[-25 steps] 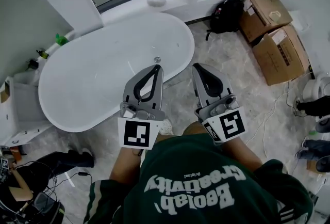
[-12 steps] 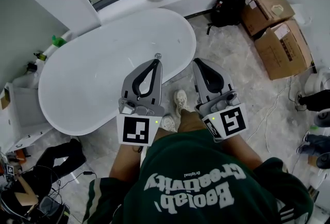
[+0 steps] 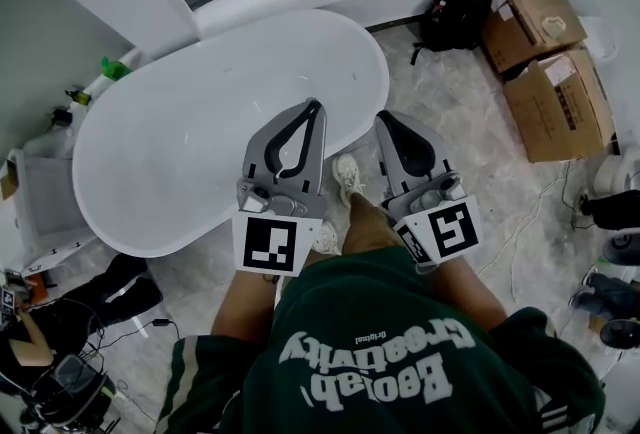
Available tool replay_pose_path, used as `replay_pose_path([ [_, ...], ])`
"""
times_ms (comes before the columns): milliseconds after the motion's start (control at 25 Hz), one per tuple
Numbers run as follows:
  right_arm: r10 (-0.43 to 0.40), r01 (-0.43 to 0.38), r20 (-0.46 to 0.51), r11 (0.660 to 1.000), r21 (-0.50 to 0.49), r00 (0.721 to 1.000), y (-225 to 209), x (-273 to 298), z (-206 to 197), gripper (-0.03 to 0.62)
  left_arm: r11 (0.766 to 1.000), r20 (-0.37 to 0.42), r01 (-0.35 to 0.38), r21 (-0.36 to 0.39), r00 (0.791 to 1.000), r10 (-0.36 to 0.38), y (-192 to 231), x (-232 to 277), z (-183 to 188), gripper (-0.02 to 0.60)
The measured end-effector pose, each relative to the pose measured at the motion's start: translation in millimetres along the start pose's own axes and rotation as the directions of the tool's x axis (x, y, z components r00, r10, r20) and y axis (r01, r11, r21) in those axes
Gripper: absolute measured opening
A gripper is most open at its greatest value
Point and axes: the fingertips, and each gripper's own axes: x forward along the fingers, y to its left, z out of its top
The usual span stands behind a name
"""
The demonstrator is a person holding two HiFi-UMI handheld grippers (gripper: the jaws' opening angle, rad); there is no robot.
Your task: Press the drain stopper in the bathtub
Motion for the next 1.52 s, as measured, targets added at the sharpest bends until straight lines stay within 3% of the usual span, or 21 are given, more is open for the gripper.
replay_pose_path([
  [400, 0.142, -0.141, -0.020, 0.989, 0.037, 0.990, -57.4, 86.3, -20.2, 0.011, 0.999, -0.060, -0.034, 0.001, 0.998, 0.034, 27.5, 85.9, -28.2, 0.006],
  [600, 0.209, -0.206, -0.063, 0.977, 0.051, 0.976, -84.1, 140.4, -39.9, 0.011, 0.996, -0.131, -0.088, -0.014, 0.988, 0.085, 59.2, 126.9, -58.0, 0.006],
  [1160, 0.350, -0.320, -0.225, 0.934, 0.159, 0.910, -120.1, 219.0, -170.4, 0.011, 0.988, -0.263, -0.155, -0.009, 0.953, 0.148, 103.2, 190.1, -164.8, 0.006],
  [1520, 0.427, -0.390, -0.323, 0.904, 0.176, 0.845, -99.5, 247.2, -270.4, 0.011, 0.982, -0.321, -0.187, -0.036, 0.932, 0.166, 117.4, 190.0, -254.6, 0.006],
])
